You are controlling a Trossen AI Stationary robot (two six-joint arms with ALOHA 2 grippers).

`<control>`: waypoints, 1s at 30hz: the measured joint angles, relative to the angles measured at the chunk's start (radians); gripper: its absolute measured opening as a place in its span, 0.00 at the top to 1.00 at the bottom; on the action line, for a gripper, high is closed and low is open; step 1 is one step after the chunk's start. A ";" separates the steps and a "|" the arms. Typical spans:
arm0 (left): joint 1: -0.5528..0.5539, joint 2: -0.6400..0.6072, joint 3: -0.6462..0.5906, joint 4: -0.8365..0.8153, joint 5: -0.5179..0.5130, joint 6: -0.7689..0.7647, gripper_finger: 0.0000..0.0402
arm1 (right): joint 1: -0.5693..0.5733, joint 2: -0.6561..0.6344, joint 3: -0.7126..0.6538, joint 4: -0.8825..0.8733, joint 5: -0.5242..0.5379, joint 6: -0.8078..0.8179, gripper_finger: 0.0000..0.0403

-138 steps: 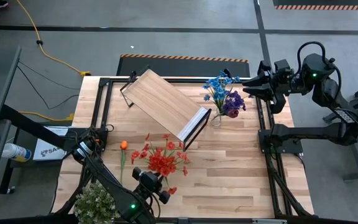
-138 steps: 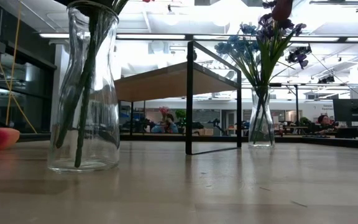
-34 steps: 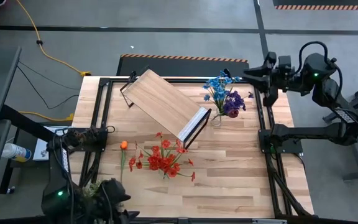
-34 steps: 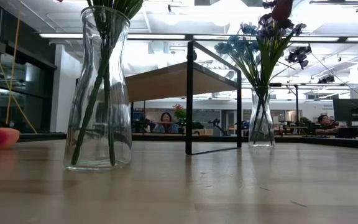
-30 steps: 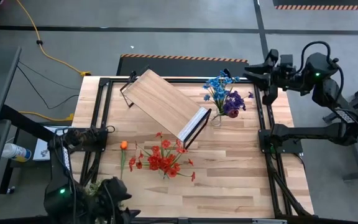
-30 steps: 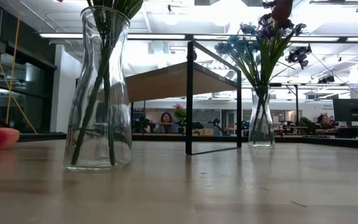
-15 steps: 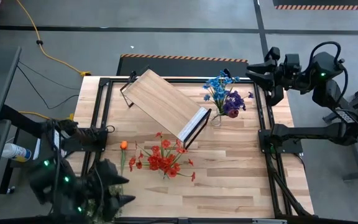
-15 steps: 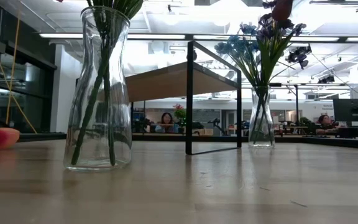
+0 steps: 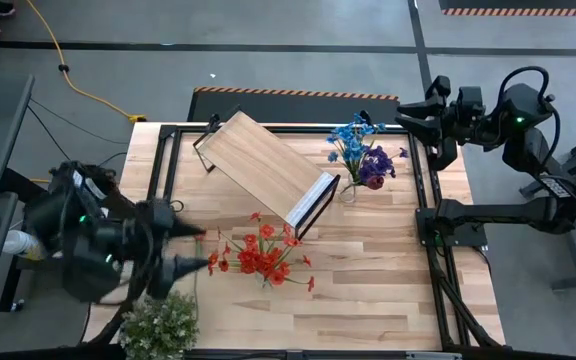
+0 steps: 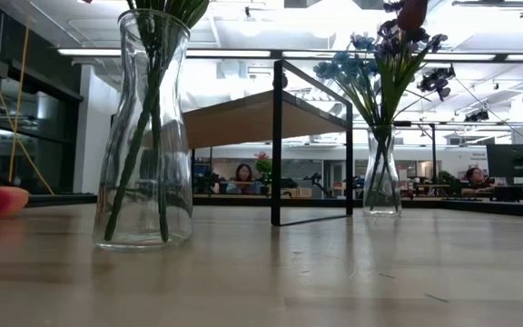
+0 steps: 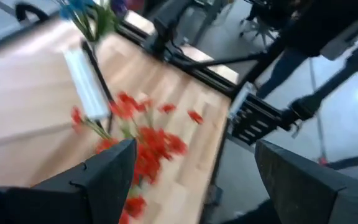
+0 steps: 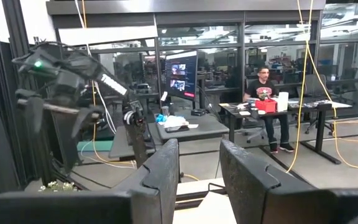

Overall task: Pick and place flowers into a vace then onto a shelf
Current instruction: Put the orange flower into the bottom transparent vase

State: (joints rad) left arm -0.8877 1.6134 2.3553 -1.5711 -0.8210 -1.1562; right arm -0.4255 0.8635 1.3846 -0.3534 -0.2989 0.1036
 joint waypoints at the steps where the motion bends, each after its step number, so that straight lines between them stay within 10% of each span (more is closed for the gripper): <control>1: 0.009 -0.015 -0.005 0.002 -0.001 0.030 0.10 | 0.000 0.000 0.000 0.000 0.000 0.000 0.73; 11: 0.223 -0.260 -0.311 0.000 0.143 0.069 0.10 | 0.000 -0.001 0.000 0.000 0.000 -0.037 0.73; 30: 0.412 -0.681 -1.040 0.000 0.422 -0.407 0.10 | 0.000 0.000 0.000 0.001 0.000 -0.042 0.73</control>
State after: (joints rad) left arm -0.4755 0.9325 1.3155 -1.5711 -0.3994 -1.5636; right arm -0.4255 0.8633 1.3846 -0.3523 -0.2985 0.0618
